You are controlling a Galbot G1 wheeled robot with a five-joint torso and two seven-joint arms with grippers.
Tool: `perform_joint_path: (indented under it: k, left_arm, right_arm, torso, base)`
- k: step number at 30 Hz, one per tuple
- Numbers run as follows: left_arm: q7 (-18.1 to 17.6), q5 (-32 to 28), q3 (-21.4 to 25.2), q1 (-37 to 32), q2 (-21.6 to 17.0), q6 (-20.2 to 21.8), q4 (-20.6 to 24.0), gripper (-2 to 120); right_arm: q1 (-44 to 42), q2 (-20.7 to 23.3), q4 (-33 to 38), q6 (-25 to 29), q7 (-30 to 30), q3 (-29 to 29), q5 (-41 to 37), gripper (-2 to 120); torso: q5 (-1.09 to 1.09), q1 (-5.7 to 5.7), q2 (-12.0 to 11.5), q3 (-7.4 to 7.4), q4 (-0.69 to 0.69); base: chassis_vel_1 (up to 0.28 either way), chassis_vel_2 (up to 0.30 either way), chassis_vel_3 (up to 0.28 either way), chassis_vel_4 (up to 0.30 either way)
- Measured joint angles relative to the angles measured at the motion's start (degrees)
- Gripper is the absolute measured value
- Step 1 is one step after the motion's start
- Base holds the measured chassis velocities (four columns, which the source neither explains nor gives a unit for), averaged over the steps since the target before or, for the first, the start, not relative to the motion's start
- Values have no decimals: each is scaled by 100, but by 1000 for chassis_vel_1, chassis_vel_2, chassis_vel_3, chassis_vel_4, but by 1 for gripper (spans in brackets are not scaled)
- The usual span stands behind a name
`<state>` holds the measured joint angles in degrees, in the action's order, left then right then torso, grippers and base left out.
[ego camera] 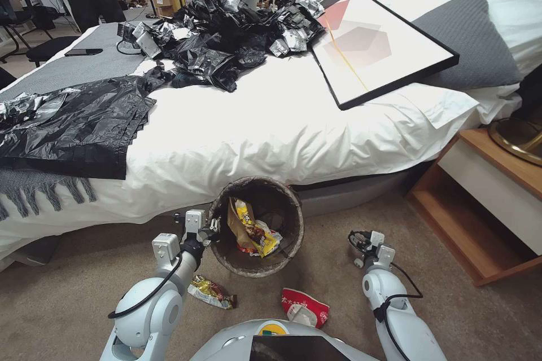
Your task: Pick up the trash bin, then pick up the garbage from the floor and place it into the trash bin.
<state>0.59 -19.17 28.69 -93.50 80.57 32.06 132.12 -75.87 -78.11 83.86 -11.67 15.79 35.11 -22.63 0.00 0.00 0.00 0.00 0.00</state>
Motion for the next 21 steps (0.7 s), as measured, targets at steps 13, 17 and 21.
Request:
perform_joint_path:
  k: [13,17,21]
  left_arm:
    - [5,13,-6,-24,-5,-2,37,0]
    - [6,25,-5,-36,0,-2,41,0]
    - [6,31,-5,-37,3,-3,40,0]
  right_arm:
    - [258,70,-509,146,-118,148,91,100]
    - [398,84,-748,192,-147,168,106,100]
    - [473,80,-939,250,-185,173,139,100]
  torso:
    - [1,0,0,0,0]
    - [0,0,0,0,1]
    - [0,0,0,0,0]
  base:
    - [0,0,0,0]
    - [0,0,0,0]
    - [0,0,0,0]
